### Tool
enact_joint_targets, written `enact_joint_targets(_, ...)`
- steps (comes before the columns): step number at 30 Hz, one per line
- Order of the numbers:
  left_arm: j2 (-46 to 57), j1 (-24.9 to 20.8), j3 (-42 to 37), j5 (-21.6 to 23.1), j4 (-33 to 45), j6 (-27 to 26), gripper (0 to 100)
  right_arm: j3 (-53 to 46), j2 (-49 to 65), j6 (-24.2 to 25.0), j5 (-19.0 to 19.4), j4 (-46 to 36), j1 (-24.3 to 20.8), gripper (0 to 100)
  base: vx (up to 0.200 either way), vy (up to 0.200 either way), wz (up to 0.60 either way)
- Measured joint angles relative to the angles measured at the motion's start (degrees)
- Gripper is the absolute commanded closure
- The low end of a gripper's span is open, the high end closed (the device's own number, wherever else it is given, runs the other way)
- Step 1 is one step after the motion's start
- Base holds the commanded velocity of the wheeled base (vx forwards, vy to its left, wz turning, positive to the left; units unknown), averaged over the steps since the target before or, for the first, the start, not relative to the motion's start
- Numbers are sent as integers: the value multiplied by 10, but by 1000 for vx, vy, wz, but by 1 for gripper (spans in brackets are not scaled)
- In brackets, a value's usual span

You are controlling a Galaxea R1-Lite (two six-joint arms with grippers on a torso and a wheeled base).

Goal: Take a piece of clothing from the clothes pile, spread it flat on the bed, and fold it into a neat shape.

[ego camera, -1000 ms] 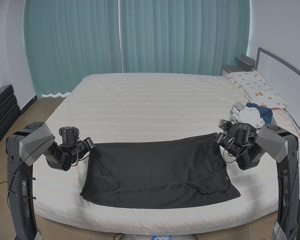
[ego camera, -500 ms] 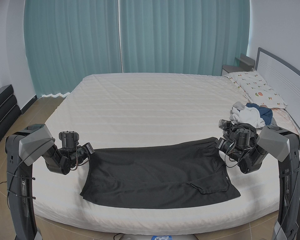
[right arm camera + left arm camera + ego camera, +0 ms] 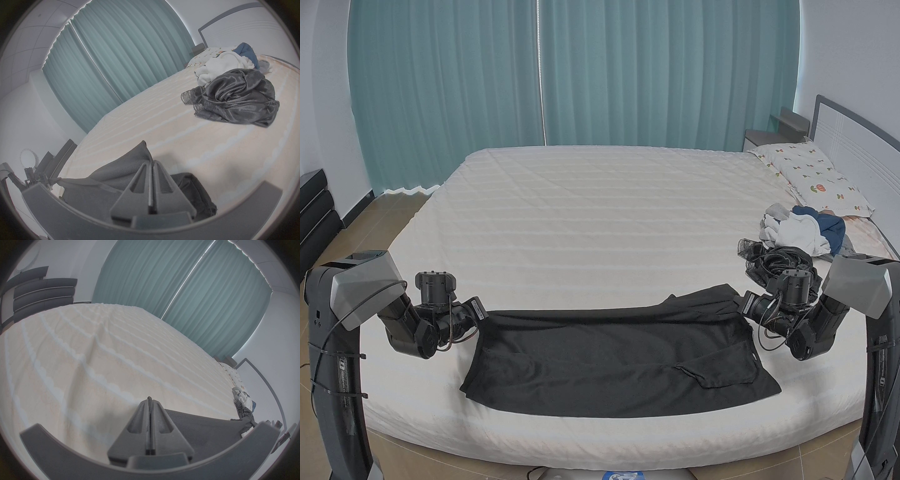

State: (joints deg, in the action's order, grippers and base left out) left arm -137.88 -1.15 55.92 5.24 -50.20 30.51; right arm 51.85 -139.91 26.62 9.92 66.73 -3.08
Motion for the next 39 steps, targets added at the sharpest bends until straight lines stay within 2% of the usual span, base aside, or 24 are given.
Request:
enact_joint_targets(5, 13, 0, -25, 2, -3, -3, 100, -38, 8, -1, 9, 24, 5, 100, 0, 0, 0)
enact_joint_targets(11, 22, 2, -66, 3, -15, -54, 100, -91, 12, -4, 21, 61, 8, 100, 0, 0, 0)
enact_joint_targets(17, 26, 1, -125, 3, -75, -95, 100, -122, 12, -14, 24, 71, 10, 100, 0, 0, 0)
enact_joint_targets(26, 25, -1, -204, 1, -146, -161, 100, -173, 8, -54, 38, 93, 10, 100, 0, 0, 0)
enact_joint_targets(33, 22, -3, -242, 0, -172, -196, 100, -194, 2, -69, 39, 105, 11, 100, 0, 0, 0)
enact_joint_targets(39, 19, -6, -261, -3, -178, -235, 100, -207, -1, -103, 40, 106, 15, 100, 0, 0, 0)
